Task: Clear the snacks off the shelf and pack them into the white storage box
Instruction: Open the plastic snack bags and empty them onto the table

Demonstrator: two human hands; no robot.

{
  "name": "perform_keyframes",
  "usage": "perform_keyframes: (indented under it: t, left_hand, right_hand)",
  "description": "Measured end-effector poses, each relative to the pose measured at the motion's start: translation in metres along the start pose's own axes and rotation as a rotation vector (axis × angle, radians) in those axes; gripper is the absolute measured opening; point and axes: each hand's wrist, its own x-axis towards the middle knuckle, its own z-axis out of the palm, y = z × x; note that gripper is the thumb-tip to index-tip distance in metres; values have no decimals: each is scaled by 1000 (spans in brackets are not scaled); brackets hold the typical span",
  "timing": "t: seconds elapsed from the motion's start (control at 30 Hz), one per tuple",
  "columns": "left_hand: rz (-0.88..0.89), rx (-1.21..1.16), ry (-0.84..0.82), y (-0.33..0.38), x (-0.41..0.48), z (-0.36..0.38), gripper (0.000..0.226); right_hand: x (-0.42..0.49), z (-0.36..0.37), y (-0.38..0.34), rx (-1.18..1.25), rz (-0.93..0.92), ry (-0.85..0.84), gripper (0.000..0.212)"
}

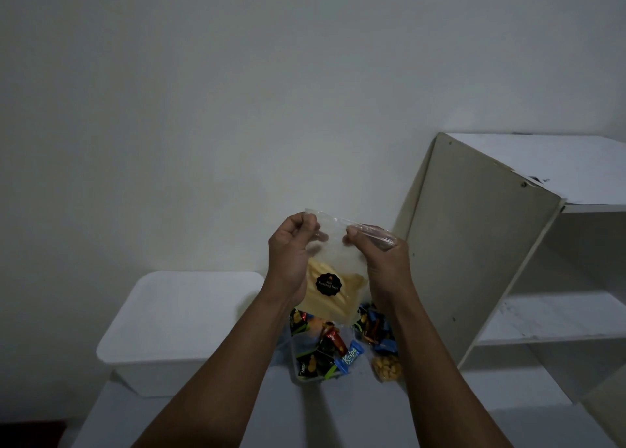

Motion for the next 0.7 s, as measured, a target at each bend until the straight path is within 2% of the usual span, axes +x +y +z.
perform_keyframes:
  t: [0.1,0.33,0.57,0.7]
  left_hand:
    - [12,7,-1,0,0,-2,17]
    - [-30,132,-149,6,-1,-1,8]
    - [23,248,-142,4,-3,-2,13]
    - [-3,200,-145,4,-4,-3,11]
  right_hand:
    - [0,-1,1,-22,-5,10,21]
    - [3,-5,-3,-58,-5,0,16]
    - [-1,-1,-3,-27,6,-3,16]
    - [-1,-1,-4,-49,-11,3,14]
